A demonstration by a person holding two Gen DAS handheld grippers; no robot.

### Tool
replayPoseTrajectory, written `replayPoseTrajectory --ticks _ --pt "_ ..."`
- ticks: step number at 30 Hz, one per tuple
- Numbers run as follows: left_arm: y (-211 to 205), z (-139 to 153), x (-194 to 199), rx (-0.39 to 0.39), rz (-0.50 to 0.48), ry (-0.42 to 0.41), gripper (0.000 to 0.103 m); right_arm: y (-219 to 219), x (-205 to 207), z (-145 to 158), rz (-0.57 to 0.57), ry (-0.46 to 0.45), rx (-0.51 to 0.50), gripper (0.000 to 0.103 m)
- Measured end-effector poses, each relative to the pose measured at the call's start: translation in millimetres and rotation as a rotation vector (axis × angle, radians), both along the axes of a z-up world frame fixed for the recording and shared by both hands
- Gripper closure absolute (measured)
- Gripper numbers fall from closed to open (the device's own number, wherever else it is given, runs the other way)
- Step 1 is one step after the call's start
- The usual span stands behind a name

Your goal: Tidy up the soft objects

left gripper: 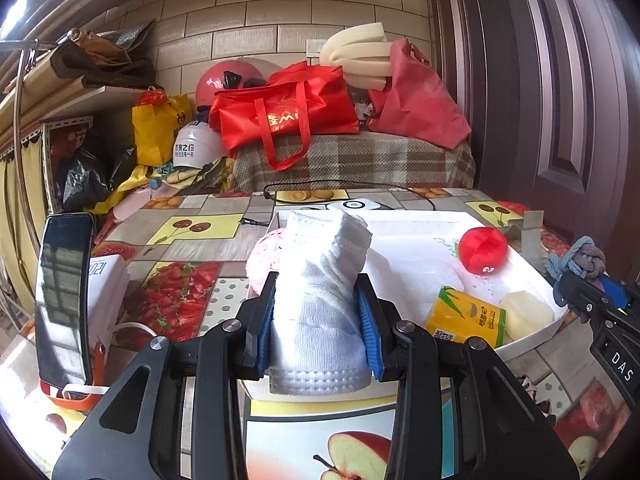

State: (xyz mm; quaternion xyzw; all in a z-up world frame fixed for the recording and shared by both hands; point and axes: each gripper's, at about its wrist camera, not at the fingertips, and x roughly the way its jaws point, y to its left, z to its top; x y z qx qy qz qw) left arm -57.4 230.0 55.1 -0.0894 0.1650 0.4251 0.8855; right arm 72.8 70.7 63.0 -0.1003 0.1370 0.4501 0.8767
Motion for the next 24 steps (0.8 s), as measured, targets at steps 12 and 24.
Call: replayPoseTrajectory --ticks 12,24 --pt "36.4 1.7 37.0 0.035 -0.006 0.030 0.067 48.9 25.0 0.8 -0.015 0.018 -0.011 0.074" --pt "54.1 0.4 58.9 0.030 -0.018 0.084 0.067 85.5 38.7 0.9 -0.018 0.032 -0.036 0.074"
